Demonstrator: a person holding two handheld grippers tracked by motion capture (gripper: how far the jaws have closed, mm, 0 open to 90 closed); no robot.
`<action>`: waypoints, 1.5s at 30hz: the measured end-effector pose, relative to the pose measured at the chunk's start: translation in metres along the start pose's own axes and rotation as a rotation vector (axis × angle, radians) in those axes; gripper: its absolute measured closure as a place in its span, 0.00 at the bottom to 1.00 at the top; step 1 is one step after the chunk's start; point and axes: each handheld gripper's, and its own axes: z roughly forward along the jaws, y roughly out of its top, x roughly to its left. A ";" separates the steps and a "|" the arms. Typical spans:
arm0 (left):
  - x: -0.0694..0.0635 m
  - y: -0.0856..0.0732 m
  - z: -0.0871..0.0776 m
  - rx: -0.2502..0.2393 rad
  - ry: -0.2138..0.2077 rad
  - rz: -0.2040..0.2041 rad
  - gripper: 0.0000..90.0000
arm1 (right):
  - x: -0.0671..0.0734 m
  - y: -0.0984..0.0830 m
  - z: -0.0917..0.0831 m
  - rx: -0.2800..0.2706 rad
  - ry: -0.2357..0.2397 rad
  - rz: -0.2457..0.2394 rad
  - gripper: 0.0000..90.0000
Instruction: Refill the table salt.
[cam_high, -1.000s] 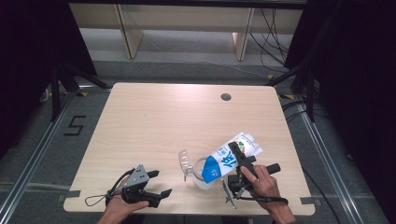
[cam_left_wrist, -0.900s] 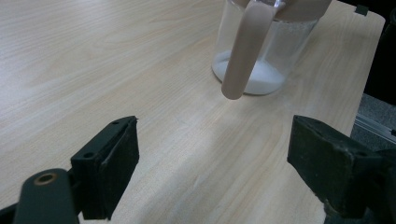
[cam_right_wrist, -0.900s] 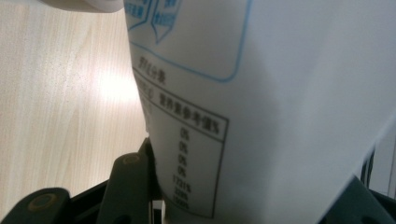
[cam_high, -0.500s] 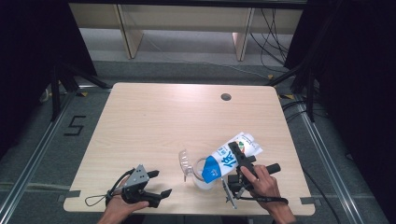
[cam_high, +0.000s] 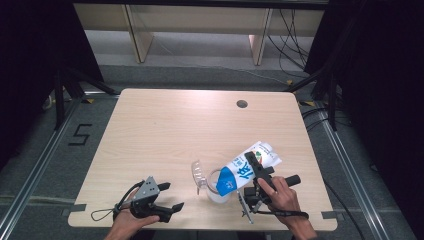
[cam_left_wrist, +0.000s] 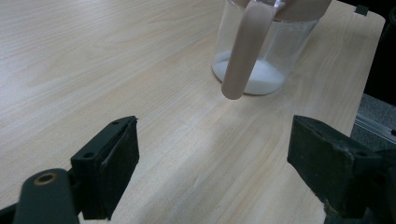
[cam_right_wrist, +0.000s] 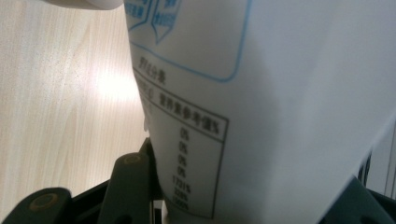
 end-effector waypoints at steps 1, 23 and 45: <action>0.000 0.000 0.000 0.000 0.000 -0.001 0.18 | 0.003 0.000 -0.001 0.021 0.018 0.039 0.60; 0.000 0.000 0.000 0.002 0.001 0.000 0.18 | 0.002 0.000 -0.002 0.037 0.011 0.018 0.61; -0.001 0.000 0.001 -0.005 0.000 -0.006 0.18 | 0.001 -0.001 -0.001 0.028 0.008 -0.006 0.62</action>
